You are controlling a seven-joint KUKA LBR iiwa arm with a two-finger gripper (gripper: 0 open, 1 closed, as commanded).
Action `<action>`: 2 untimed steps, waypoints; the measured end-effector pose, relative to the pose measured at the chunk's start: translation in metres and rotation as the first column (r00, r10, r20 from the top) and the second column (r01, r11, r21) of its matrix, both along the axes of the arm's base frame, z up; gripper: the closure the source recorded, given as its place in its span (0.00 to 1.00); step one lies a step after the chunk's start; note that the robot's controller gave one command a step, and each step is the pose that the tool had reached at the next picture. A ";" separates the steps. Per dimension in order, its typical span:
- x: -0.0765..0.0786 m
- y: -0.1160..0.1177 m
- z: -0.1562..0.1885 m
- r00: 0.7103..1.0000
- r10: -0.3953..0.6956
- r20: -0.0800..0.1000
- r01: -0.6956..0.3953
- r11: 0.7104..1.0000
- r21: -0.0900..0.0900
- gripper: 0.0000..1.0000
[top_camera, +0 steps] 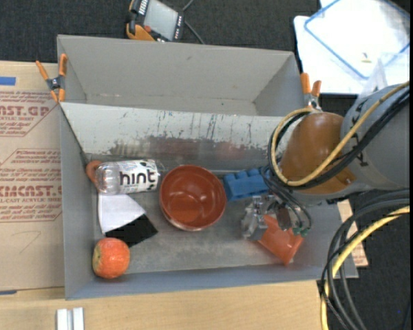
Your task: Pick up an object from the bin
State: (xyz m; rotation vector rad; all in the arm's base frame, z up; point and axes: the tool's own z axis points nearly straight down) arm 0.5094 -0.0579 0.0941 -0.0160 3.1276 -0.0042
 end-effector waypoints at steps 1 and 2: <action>0.000 0.010 0.088 1.000 -0.014 -0.004 0.014 1.000 0.002 1.00; 0.032 0.016 0.170 1.000 -0.004 0.000 0.004 1.000 0.001 1.00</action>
Offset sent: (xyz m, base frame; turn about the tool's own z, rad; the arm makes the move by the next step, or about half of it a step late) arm 0.0289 0.0159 0.1648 0.0054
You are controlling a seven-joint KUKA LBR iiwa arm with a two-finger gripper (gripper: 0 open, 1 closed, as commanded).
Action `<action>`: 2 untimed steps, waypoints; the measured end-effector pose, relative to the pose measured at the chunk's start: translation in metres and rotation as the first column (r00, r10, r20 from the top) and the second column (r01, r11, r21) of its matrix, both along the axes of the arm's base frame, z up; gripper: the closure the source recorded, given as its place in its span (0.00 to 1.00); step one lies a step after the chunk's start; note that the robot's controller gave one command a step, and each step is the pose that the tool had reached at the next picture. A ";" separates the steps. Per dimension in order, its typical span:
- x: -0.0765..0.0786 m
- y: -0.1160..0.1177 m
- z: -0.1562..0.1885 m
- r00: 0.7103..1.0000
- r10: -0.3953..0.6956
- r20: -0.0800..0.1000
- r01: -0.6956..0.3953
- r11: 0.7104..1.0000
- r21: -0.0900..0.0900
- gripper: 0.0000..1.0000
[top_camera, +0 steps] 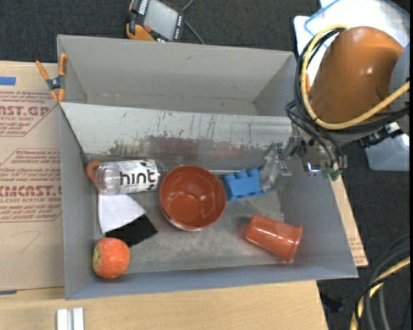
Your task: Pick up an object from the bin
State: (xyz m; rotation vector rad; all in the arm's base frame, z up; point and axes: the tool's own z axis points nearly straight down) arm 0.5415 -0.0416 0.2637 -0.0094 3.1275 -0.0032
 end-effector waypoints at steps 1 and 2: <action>-0.001 0.008 -0.099 0.998 -0.058 -0.002 0.058 0.998 0.003 1.00; 0.024 0.089 -0.080 1.000 -0.020 0.008 0.020 1.000 0.002 1.00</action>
Offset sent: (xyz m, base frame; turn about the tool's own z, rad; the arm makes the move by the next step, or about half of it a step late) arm 0.0270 0.0939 -0.0764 0.0154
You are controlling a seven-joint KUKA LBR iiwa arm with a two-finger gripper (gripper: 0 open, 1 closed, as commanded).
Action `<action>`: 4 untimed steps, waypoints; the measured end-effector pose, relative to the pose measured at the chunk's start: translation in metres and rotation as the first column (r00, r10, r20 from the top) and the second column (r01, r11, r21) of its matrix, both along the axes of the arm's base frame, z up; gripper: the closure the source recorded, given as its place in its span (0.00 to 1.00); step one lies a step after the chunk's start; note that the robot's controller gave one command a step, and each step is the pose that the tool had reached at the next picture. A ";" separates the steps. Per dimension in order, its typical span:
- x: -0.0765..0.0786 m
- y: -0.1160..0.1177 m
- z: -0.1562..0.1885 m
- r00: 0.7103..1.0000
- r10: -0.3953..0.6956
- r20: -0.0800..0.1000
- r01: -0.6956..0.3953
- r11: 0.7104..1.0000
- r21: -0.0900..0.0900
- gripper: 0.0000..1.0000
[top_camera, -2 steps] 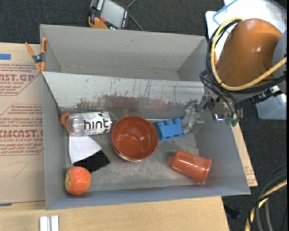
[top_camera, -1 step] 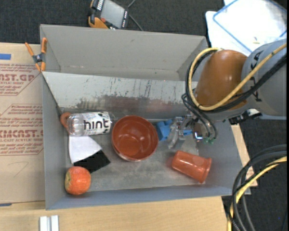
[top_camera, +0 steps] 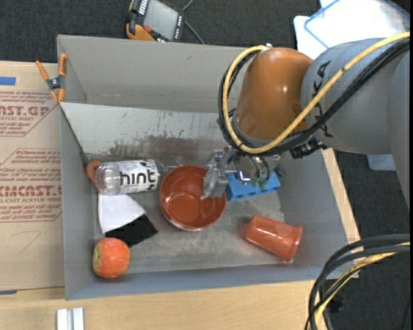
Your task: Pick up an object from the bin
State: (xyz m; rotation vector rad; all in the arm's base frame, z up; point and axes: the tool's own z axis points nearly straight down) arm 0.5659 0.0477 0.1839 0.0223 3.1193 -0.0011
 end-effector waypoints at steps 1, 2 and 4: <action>-0.006 -0.030 -0.072 0.994 0.107 -0.009 -0.107 0.994 -0.001 1.00; -0.034 0.071 -0.071 0.906 0.423 0.010 -0.423 0.906 -0.006 1.00; -0.005 0.119 -0.059 0.774 0.633 0.011 -0.632 0.775 -0.013 1.00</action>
Offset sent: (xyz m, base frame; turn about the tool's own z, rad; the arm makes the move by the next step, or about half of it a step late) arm -0.0341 0.0699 -0.0702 -0.4358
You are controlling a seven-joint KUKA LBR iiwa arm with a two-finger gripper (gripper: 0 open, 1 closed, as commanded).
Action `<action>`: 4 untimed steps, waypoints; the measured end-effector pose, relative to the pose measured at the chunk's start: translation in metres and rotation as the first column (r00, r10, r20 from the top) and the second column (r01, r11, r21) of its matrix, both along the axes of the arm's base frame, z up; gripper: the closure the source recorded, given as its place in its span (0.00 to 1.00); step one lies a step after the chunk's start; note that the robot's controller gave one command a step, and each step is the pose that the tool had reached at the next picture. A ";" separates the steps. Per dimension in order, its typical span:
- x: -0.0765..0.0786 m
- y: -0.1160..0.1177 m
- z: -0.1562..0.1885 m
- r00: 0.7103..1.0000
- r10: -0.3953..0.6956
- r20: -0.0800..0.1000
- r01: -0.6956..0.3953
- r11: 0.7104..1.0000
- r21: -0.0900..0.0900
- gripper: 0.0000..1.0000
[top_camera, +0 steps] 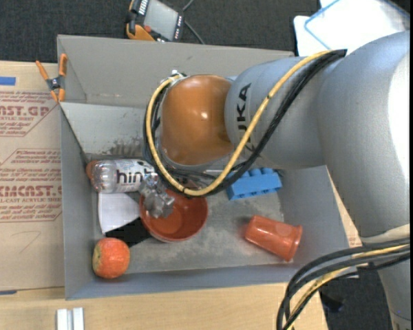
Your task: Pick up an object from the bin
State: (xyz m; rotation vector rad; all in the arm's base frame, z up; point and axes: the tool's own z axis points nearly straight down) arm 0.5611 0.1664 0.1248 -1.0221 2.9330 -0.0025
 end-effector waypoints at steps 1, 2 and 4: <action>0.000 0.000 0.000 1.000 0.000 0.000 0.000 1.000 0.000 1.00; 0.001 0.002 0.006 1.000 0.015 -0.004 -0.015 1.000 -0.003 1.00; -0.007 -0.001 0.009 0.999 0.052 -0.004 -0.052 0.999 0.000 1.00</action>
Offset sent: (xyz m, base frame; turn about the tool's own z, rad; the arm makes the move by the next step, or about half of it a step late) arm 0.0109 0.0199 0.0414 -0.0910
